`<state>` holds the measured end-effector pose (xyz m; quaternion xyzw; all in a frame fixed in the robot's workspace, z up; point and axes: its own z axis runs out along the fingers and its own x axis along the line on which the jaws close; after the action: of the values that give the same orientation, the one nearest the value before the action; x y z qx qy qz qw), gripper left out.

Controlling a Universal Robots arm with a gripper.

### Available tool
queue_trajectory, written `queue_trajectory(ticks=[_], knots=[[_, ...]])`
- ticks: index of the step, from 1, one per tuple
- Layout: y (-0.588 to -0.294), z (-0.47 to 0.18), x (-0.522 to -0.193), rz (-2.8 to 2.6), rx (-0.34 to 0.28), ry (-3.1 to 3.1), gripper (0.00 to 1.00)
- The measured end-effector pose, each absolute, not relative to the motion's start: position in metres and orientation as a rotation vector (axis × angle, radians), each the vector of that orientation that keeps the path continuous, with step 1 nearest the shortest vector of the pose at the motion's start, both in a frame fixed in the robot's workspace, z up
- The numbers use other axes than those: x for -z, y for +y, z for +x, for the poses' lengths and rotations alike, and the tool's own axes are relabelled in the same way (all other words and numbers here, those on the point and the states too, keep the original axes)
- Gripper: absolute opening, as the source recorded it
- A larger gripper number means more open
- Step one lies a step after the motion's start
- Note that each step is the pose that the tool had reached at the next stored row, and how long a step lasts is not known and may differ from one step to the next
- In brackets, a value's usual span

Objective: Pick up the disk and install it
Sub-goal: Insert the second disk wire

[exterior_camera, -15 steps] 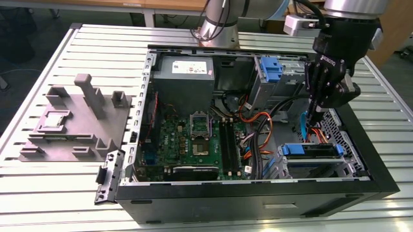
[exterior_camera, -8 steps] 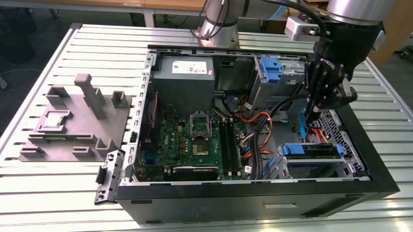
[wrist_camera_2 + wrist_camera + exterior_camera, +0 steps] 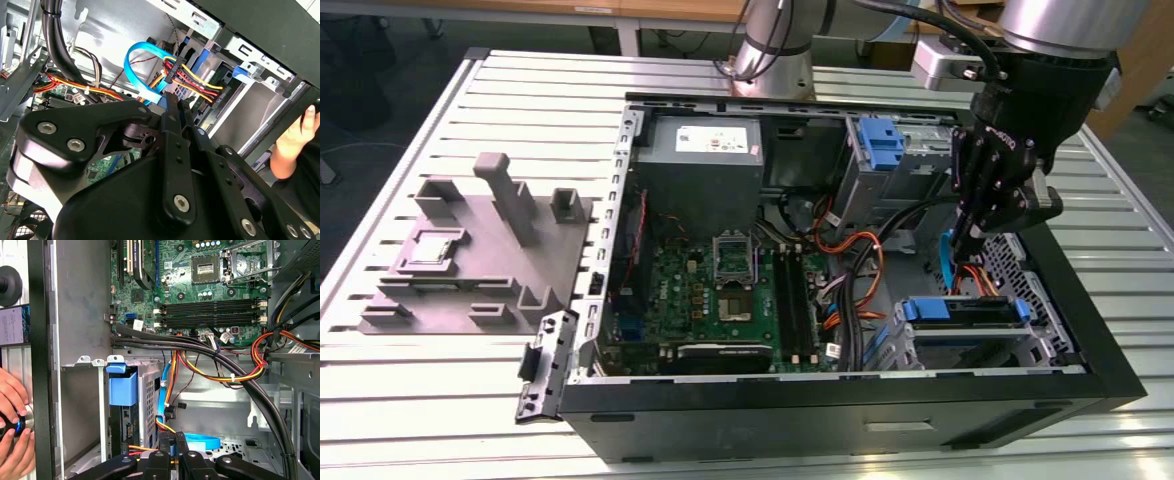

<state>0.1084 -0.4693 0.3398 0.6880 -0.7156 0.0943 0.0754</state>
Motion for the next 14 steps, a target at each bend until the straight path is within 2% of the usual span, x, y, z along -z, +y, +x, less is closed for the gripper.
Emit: queue_trajectory(ticks=[14], knots=[[-0.4756,0.1084,-0.3398,2.071,-0.269,-2.154,0.16]])
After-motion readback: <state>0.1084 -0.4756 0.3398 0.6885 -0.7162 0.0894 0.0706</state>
